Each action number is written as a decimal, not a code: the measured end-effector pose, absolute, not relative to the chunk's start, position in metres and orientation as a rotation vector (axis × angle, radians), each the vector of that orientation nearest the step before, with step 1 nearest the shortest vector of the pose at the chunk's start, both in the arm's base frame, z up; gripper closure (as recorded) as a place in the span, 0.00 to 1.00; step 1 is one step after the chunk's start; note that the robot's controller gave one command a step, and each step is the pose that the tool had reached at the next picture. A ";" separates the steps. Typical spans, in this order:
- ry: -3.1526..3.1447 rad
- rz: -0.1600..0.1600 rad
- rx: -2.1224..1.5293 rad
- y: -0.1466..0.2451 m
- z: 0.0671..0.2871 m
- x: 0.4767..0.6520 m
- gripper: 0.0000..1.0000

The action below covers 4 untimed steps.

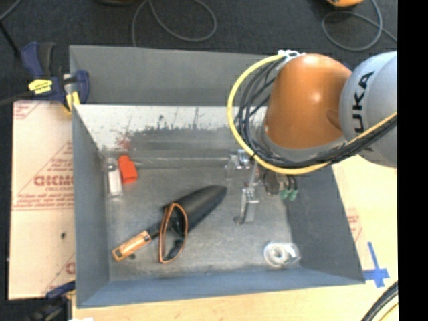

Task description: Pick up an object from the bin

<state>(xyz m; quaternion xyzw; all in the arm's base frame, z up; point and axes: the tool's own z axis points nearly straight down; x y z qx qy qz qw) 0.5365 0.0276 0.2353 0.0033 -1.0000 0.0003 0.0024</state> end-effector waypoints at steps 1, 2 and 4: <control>-3.145 0.000 0.009 0.028 0.240 0.538 0.00; -3.150 0.002 0.090 0.061 0.198 0.569 0.00; -3.143 -0.002 -0.167 0.077 0.100 0.580 0.00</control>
Offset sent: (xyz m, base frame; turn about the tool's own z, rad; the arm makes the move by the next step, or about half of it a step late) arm 0.0601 0.0746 -0.0944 -0.1091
